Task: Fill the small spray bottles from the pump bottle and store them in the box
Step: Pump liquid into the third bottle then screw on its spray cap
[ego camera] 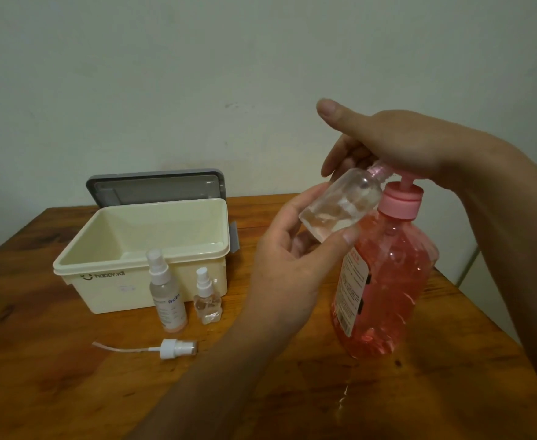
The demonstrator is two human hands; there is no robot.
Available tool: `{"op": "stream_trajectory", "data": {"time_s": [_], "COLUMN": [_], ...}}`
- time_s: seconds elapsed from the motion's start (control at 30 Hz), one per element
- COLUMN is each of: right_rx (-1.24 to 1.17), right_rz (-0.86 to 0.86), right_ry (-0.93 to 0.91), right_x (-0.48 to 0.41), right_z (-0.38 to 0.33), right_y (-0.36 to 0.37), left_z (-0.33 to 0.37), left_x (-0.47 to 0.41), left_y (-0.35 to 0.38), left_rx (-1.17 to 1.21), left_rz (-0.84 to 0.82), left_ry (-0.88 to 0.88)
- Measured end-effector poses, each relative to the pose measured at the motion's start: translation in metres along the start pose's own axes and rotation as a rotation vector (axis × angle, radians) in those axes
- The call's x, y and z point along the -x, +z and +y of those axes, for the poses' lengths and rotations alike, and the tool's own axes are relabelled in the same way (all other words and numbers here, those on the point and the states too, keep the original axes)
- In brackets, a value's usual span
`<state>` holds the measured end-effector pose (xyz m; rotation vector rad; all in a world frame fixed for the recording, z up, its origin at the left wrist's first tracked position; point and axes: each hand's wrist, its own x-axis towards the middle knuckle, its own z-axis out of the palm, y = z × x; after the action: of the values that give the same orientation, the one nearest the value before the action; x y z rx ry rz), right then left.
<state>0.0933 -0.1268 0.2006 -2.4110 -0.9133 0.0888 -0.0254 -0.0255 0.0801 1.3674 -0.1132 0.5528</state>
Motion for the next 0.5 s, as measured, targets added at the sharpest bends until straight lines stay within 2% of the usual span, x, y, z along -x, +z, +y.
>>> {"op": "stream_trajectory", "data": {"time_s": [0.5], "right_rx": [0.043], "right_rz": [0.002], "right_ry": [-0.012], "right_x": [-0.002], "right_z": [-0.001], "right_y": [-0.001], "left_z": [-0.001], "left_x": [-0.002], "left_y": [-0.001], "left_rx": [-0.015], "left_rz": [0.005], "left_ry": [0.017]}}
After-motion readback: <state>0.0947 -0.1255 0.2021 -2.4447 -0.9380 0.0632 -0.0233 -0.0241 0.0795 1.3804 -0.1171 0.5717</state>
